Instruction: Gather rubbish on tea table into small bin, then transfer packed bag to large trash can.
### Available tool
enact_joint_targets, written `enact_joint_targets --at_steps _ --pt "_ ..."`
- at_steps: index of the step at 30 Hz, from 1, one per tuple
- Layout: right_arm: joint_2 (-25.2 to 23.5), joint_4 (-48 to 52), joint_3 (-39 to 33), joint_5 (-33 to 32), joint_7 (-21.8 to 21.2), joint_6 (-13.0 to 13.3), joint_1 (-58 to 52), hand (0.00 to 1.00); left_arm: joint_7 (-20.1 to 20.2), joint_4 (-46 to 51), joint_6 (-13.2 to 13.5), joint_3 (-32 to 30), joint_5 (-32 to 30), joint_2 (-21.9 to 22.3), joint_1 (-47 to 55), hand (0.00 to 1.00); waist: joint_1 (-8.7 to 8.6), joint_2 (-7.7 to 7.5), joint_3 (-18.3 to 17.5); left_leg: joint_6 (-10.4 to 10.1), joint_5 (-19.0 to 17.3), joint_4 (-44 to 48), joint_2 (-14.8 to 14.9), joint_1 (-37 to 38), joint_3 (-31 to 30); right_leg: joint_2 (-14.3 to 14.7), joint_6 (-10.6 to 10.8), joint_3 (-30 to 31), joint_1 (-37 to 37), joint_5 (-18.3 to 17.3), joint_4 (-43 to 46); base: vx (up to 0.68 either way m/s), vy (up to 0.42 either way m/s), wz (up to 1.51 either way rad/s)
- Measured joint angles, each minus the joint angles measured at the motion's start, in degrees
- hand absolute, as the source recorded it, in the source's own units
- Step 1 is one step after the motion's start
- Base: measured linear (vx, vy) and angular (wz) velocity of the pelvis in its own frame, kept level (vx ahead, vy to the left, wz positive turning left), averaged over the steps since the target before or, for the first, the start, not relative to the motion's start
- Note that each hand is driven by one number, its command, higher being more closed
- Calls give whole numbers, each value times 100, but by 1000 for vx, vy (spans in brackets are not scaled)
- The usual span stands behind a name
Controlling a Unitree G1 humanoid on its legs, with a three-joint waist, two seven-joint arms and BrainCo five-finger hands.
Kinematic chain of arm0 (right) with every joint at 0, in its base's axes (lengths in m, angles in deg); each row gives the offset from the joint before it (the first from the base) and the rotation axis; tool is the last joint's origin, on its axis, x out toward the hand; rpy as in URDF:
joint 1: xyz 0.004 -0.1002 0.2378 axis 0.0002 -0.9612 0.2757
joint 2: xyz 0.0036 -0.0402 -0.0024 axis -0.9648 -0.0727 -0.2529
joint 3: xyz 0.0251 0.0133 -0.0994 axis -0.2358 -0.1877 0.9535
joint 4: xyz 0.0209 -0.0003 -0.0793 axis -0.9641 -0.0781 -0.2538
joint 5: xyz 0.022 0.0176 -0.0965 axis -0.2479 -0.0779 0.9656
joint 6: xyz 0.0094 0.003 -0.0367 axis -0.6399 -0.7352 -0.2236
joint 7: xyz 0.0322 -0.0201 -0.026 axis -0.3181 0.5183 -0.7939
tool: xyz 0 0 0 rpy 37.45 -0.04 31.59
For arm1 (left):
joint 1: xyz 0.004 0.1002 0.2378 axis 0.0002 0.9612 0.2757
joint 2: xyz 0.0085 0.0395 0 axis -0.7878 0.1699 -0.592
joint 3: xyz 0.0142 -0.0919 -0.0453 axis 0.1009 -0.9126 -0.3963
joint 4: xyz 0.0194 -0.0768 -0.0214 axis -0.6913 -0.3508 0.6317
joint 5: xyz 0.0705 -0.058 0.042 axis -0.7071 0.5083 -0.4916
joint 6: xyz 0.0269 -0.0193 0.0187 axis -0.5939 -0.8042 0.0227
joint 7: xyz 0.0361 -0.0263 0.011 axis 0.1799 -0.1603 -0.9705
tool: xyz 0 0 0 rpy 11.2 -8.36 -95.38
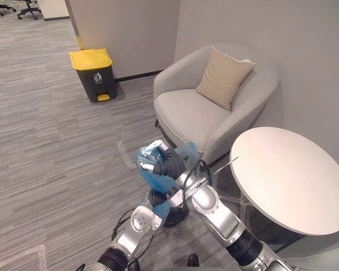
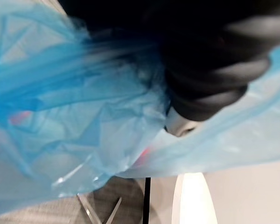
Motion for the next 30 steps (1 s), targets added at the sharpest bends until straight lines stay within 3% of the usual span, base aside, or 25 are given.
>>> enact_joint_targets --at_steps 6,10,14,23,26,30 --pt "675 -73 -494 1312 283 1 -259 0 -7 28 0 -307 1 13 187 100 1 -17 -11 16 14 -2 -34 -19 -107 -47 21 -92 6 -25 56 -17 6 8" --pt "1073 60 -901 1725 419 1 -485 0 -21 29 0 -612 216 41 320 100 2 -17 -11 18 18 -1 -38 -50 -139 -52 23 -120 4 -26 53 2 2 4" --pt "1153 249 -1381 1775 509 4 -832 0 -123 29 -16 -870 397 88 432 100 -7 -16 -11 17 22 -1 -40 -78 -191 -54 23 -176 6 -27 47 19 -3 7" --pt "377 -31 -2517 1742 815 10 -1873 0 -127 29 -116 -1537 605 174 954 100 -76 56 20 8 11 -1 -60 20 -213 -63 25 -215 126 -28 -55 0 0 0" --pt "94 -1133 -2740 1497 771 -37 -2046 0 -101 -6 -119 -1620 680 181 1093 100 -85 133 61 -11 -3 -1 -60 26 -209 -64 21 -224 155 -26 -98 0 0 0" --pt "-97 -2792 -3013 1303 597 -297 -2082 0 67 -463 -147 -1839 801 239 1293 100 -61 280 128 -49 -53 -1 -52 85 -77 -52 20 -105 160 -11 -144 -4 1 -14"
